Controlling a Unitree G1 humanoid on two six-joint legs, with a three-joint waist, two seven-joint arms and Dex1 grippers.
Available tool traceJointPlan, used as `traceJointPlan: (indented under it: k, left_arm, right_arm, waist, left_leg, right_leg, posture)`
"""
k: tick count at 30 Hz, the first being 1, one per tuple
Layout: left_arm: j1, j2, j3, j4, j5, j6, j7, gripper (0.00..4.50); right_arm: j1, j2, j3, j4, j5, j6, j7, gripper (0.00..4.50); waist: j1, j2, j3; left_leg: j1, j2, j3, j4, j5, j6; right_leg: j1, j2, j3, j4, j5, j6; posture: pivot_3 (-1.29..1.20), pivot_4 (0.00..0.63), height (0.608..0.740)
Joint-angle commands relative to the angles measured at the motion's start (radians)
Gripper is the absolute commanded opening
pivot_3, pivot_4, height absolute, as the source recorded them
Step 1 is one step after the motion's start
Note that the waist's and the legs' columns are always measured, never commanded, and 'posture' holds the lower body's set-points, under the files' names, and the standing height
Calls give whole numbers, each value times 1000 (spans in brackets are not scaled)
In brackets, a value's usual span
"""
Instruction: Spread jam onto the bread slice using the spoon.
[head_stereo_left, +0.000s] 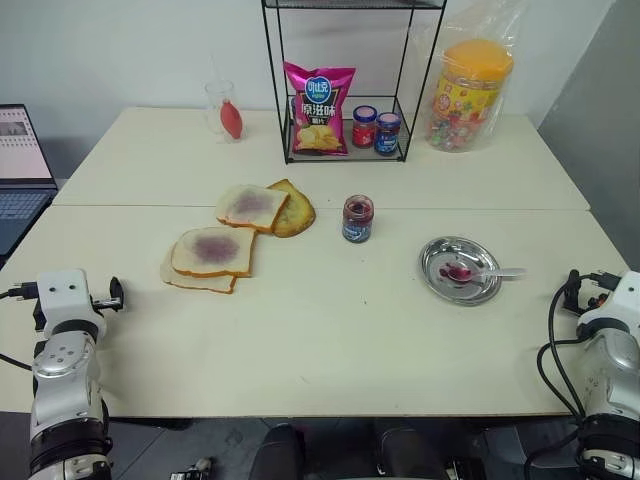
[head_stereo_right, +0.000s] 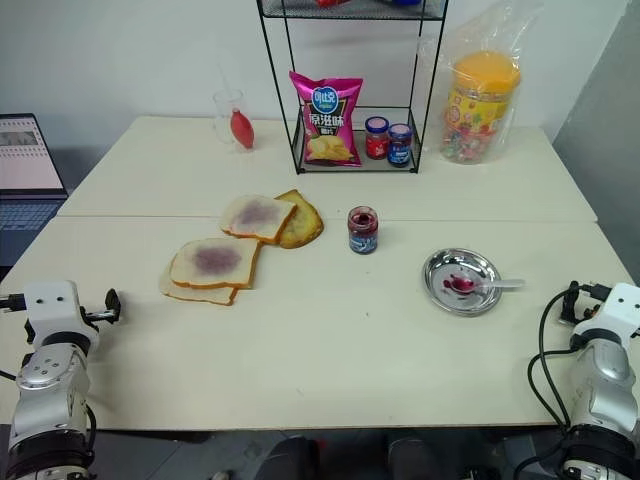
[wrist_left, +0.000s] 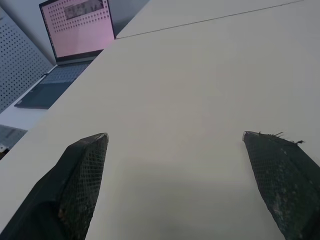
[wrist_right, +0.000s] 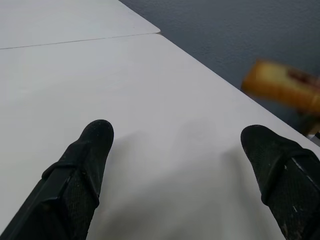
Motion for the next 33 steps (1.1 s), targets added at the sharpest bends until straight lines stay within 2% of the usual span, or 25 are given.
traceJointPlan:
  k: [1,11,17,20,23,28,33]
  left_arm:
    - [16,11,29,-46,-7,-3,16,4500]
    - [37,24,57,-72,-50,0,-7,4500]
    - [13,94,120,-113,-197,66,-162,4500]
    - [34,132,107,-218,-314,205,-317,4500]
    - [53,160,70,-327,-414,351,-442,4500]
    - [-13,161,-16,-348,-420,454,-485,4500]
    - [-16,137,-102,-358,-396,511,-510,4500]
  right_arm:
    - [-9,-15,-13,-5,-13,-21,-7,4464]
    - [-17,-28,-29,-5,-16,-27,-18,4464]
    - [-88,-114,-22,-94,5,-1,46,4464]
    - [-184,-182,30,-208,110,103,201,4464]
    - [-282,-220,127,-349,287,299,392,4464]
    - [-364,-235,290,-530,523,573,598,4464]
    - [-391,-182,422,-648,670,722,687,4464]
  waist:
    - [0,0,0]
    - [0,0,0]
    - [-3,0,0]
    - [-7,2,1]
    - [-16,2,1]
    - [-13,1,1]
    - [-1,1,1]
  left_leg:
    - [0,0,0,0,0,0]
    - [0,0,0,0,0,0]
    - [0,0,0,0,0,0]
    - [0,0,1,0,0,0]
    - [0,1,0,0,0,0]
    - [-1,4,-5,-1,0,0]
    - [-3,2,-5,-1,-1,0]
  right_leg:
    - [0,0,0,0,0,0]
    - [0,0,0,0,0,0]
    - [0,0,0,0,0,0]
    - [-1,0,0,0,0,1]
    - [-1,1,0,1,0,1]
    - [0,3,-5,0,-1,-3]
    - [-1,2,-5,0,-1,-5]
  posture:
    - [0,150,740]
    - [0,150,740]
    - [0,150,740]
    - [0,150,740]
    - [0,150,740]
    - [0,150,740]
    - [0,150,740]
